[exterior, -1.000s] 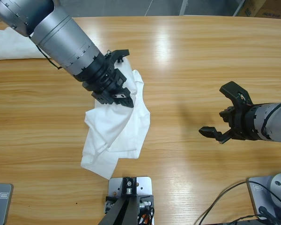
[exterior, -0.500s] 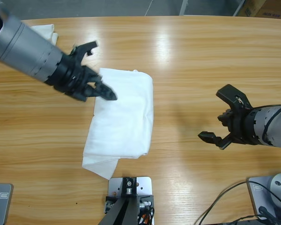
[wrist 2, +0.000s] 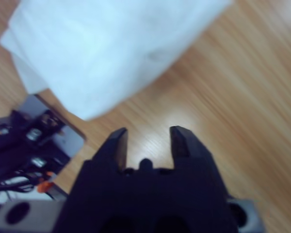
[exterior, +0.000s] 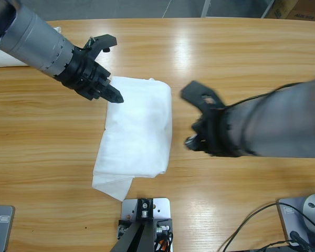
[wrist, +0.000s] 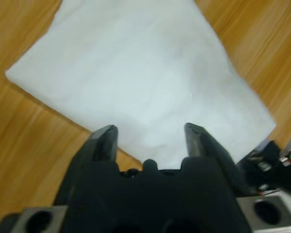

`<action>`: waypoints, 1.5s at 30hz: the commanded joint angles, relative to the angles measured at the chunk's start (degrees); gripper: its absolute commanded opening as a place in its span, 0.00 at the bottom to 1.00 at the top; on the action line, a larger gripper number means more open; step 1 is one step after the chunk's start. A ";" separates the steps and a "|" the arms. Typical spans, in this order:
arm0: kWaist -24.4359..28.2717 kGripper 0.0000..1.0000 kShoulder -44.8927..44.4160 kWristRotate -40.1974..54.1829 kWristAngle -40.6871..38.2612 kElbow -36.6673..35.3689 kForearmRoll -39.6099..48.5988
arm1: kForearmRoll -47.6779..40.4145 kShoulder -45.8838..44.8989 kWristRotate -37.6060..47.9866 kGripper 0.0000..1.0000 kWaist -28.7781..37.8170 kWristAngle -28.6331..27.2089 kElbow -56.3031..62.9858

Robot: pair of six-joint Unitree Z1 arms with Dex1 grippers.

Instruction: Fold clothes

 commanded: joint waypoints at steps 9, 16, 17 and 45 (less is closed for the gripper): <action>1.63 0.00 10.94 4.24 3.34 -4.47 3.01 | -6.97 17.08 8.49 0.00 10.24 0.78 -6.31; 2.24 0.00 14.07 1.25 3.74 -5.56 2.71 | -7.16 20.38 8.42 0.00 10.24 -0.01 -6.01; 2.24 0.00 14.37 1.10 3.76 -5.72 2.71 | -7.20 20.68 8.40 0.00 10.24 -0.42 -5.97; 14.11 0.95 -1.38 -1.00 9.42 -1.23 6.58 | 3.30 7.48 7.17 0.99 11.91 -6.62 -5.29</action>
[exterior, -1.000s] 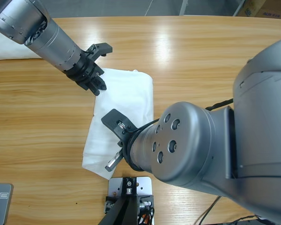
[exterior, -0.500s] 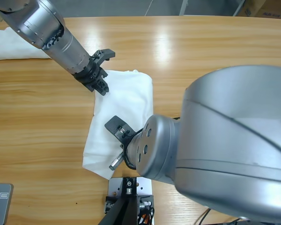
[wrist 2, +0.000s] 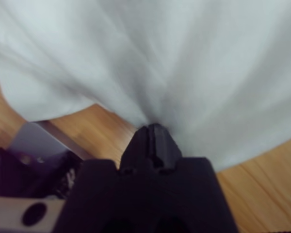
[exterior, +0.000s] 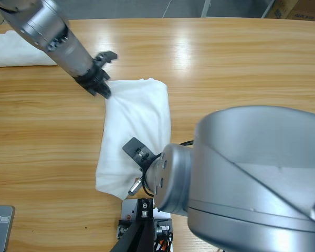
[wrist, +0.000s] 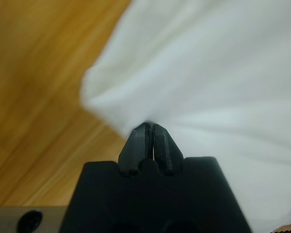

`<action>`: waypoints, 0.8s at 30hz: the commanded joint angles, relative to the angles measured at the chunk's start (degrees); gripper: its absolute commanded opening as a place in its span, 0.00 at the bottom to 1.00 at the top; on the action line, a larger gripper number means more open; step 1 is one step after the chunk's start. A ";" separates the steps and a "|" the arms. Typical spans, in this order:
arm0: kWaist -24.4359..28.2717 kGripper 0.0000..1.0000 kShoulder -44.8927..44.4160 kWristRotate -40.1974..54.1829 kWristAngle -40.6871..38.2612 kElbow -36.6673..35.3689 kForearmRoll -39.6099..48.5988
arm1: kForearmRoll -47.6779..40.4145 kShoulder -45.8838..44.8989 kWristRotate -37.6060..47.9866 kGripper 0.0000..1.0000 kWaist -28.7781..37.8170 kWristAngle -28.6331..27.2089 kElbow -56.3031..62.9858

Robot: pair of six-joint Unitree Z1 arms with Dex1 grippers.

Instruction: Fold clothes

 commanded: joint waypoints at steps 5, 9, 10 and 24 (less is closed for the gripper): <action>6.65 0.96 -29.02 -3.53 -0.16 12.90 2.44 | 14.47 -17.75 -7.30 1.00 0.65 -6.20 -7.50; 6.30 0.95 -33.89 -5.41 -5.14 26.14 -1.07 | 15.19 -18.58 -9.62 0.96 -7.28 -6.53 -8.42; 6.30 0.95 -34.40 -6.71 -5.52 29.39 -1.99 | 16.21 -19.16 -9.65 0.97 -9.02 -6.04 -8.01; -9.17 0.96 -35.92 25.37 -5.45 20.01 4.80 | 31.40 -34.80 -13.90 1.00 -17.93 1.19 2.97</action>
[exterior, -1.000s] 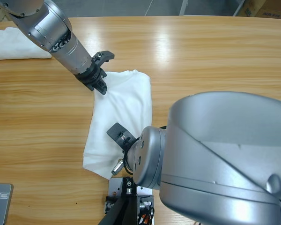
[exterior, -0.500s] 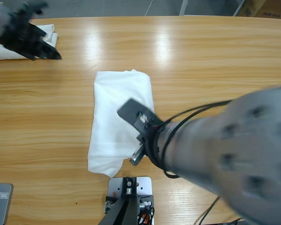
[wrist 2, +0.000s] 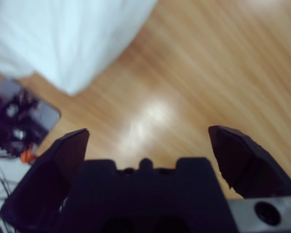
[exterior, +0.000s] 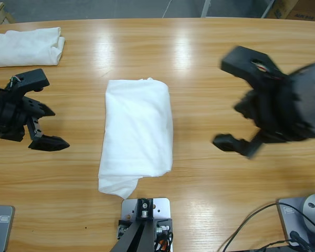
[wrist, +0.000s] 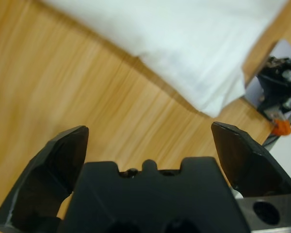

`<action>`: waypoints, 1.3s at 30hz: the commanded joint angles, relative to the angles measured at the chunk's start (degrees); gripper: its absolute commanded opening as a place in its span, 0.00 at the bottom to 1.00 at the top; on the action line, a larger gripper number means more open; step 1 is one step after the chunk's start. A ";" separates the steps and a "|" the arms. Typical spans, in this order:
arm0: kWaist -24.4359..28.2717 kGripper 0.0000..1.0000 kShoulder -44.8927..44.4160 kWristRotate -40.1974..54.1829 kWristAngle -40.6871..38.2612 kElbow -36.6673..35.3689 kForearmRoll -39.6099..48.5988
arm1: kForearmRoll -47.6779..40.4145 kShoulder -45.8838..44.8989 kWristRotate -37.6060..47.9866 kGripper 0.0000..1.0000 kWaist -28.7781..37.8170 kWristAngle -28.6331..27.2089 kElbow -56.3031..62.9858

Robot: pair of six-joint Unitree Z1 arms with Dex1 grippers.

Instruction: Fold clothes

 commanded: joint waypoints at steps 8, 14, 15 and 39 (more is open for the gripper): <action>-1.11 0.96 8.82 31.89 0.61 -23.75 16.07 | -12.21 -10.69 -17.61 0.97 -4.73 15.79 13.79; 3.16 0.96 4.36 35.02 1.58 -15.21 16.83 | -23.51 3.63 -42.56 0.89 -4.59 23.54 7.45; 3.58 0.96 3.92 35.25 1.61 -13.79 16.70 | -24.92 6.87 -43.89 0.88 -4.59 24.62 6.37; 17.32 0.96 6.22 34.53 -2.48 -6.51 7.83 | -25.25 35.41 -55.20 1.00 -5.49 21.66 -10.34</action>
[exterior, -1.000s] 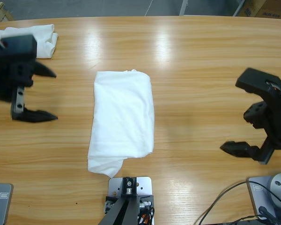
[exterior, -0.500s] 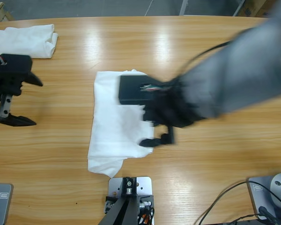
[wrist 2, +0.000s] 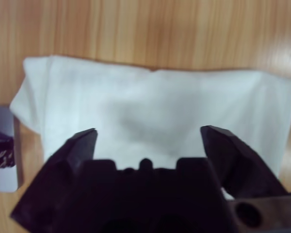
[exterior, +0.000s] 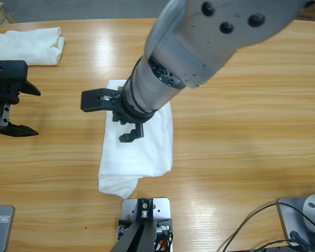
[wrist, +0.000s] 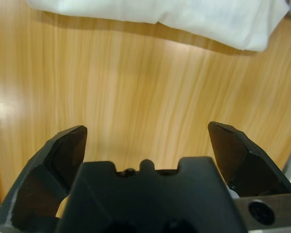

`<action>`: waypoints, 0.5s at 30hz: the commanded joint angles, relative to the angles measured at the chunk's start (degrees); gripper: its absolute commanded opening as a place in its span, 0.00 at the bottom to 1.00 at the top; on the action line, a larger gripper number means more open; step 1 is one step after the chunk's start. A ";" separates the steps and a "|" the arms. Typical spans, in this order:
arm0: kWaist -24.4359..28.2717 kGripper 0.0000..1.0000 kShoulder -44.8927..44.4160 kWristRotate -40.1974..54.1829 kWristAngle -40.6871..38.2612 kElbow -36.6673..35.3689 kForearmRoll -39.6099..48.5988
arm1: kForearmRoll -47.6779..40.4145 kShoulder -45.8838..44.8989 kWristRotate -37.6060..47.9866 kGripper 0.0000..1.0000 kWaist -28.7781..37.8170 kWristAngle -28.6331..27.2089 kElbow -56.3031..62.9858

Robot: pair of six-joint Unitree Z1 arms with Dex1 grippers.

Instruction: Fold clothes

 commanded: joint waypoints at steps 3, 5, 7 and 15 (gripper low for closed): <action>6.07 0.96 3.86 -0.11 -2.65 0.93 -2.98 | 0.28 7.30 -0.55 1.00 -2.54 -0.48 1.74; 6.07 0.96 4.04 -0.11 -2.90 0.98 -2.98 | 0.15 8.45 -0.55 1.00 -3.60 -0.64 0.96; 6.19 0.96 4.21 -0.15 -2.97 0.91 -2.98 | 0.51 10.29 -0.39 1.00 -3.95 -1.84 0.21; 9.29 0.96 4.54 -2.05 -5.09 0.89 -3.31 | 1.96 12.54 2.44 1.00 -3.95 -8.78 1.56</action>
